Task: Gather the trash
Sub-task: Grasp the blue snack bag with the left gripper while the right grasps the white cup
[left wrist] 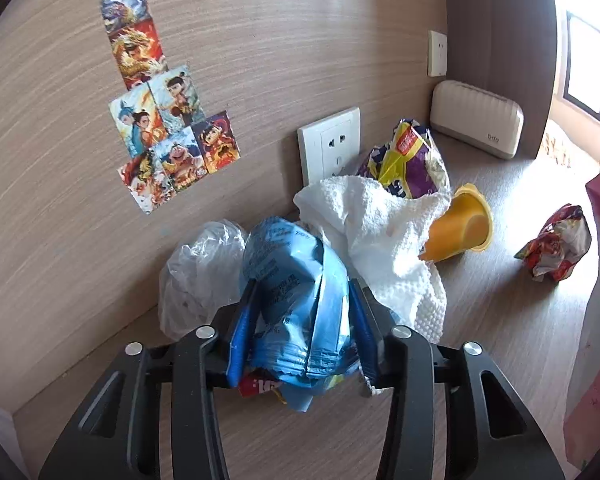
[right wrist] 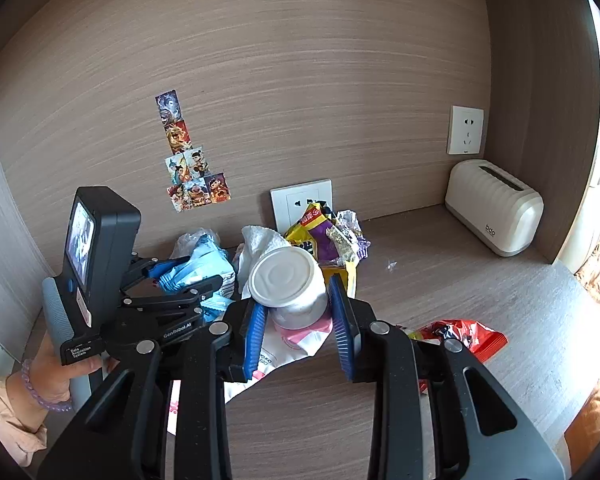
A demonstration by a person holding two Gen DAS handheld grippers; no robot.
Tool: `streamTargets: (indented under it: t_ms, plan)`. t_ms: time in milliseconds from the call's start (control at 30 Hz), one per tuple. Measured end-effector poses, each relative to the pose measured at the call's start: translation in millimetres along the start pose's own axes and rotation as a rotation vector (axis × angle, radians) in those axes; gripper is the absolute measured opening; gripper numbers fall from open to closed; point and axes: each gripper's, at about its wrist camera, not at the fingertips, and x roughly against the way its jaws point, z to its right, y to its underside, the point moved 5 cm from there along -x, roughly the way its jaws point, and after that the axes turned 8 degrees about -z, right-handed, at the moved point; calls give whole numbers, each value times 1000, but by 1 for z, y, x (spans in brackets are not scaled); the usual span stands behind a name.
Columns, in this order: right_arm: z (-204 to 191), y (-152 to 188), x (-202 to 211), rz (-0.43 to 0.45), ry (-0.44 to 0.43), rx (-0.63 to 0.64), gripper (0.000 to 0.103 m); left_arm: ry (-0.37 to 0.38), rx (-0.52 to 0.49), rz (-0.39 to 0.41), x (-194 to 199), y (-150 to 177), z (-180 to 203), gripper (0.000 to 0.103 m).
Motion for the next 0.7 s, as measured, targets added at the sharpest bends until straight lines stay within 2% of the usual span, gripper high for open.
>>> streamTargets:
  t_ms: [167, 400, 567, 700]
  plan:
    - [-1, -4, 12, 19, 1, 2, 32, -19, -3, 63, 42, -3, -4, 42]
    - [0, -11, 53, 84, 0, -6, 32, 62, -23, 143, 119, -13, 10, 42]
    - [13, -2, 97, 116, 41, -17, 32, 173, -93, 157, 154, -10, 55, 42]
    - [35, 19, 132, 110, 119, -31, 32, 272, -177, 148, 161, -8, 115, 42]
